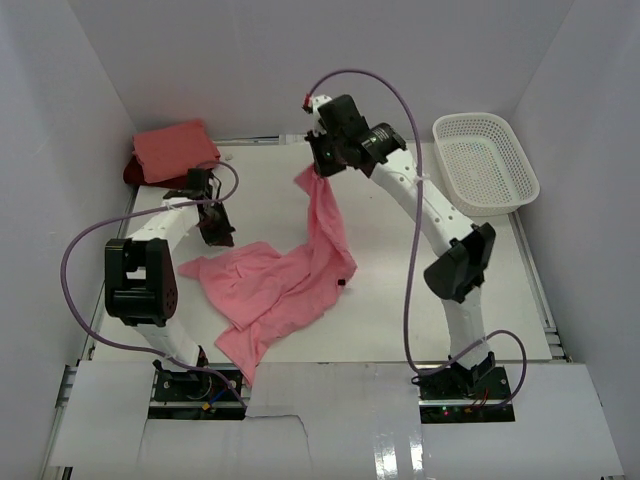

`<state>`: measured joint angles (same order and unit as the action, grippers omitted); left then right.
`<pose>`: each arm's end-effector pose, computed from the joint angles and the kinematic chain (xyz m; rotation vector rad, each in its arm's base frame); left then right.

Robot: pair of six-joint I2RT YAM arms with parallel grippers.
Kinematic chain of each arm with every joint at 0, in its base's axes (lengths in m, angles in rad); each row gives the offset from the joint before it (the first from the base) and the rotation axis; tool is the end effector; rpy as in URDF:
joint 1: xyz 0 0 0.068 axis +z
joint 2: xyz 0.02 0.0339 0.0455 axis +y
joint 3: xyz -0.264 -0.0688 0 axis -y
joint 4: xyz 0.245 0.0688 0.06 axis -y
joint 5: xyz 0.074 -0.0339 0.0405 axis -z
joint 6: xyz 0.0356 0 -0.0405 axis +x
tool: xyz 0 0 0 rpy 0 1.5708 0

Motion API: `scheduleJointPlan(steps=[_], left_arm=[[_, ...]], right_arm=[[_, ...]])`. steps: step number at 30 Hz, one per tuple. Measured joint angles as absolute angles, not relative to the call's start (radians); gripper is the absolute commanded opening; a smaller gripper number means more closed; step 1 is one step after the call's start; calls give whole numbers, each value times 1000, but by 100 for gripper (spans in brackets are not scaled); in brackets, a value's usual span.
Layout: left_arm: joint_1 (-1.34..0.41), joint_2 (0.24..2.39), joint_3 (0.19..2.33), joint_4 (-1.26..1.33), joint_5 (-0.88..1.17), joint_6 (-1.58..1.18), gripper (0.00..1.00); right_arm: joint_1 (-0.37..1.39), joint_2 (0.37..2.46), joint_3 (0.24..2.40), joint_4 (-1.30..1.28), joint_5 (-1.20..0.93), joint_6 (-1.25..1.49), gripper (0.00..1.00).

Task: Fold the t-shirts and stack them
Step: Flatten out the tshirt

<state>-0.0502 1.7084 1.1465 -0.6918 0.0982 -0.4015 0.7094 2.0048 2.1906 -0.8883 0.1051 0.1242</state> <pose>0.3290 -0.0200 0.1913 -0.4751 2.8050 -0.2381 0.3395 0.2865 0.3866 -0.6066 2.2071 0.3195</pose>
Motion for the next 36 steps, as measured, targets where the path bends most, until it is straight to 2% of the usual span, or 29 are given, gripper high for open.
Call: scheduleJointPlan(steps=[2, 4, 6, 9, 11, 13, 18, 21, 27, 28, 31, 36], left_arm=[[-34, 1722, 1246, -703, 104, -420, 4], [-22, 1720, 1323, -695, 105, -436, 8], [-15, 1700, 1355, -680, 104, -447, 8], [-15, 1662, 1355, -683, 100, -453, 8], [-15, 1656, 1347, -682, 100, -453, 8], [-16, 1657, 1328, -680, 104, -452, 7], [-16, 1682, 1287, -688, 144, -437, 1], [-16, 1705, 1277, -684, 197, -415, 1], [-40, 1742, 1228, -682, 299, -377, 11], [-51, 1747, 1221, -681, 309, -373, 16], [-76, 1762, 1218, -677, 370, -355, 23], [-155, 1836, 1282, -670, 484, -324, 26]], right_arm=[[703, 2136, 2432, -909, 36, 113, 8], [708, 2145, 2457, -937, -24, 101, 8], [730, 1991, 2177, -892, -30, 98, 8], [762, 1613, 1589, -840, -38, 130, 8], [729, 1428, 1374, -864, -48, 150, 8], [643, 1321, 1263, -878, -37, 166, 8], [529, 1330, 1211, -849, 46, 176, 8], [503, 1347, 1216, -830, 82, 174, 8], [439, 1351, 1268, -812, 171, 180, 8], [427, 1351, 1269, -805, 185, 185, 8], [383, 1349, 1259, -801, 230, 210, 8], [294, 1327, 1190, -793, 279, 249, 8]])
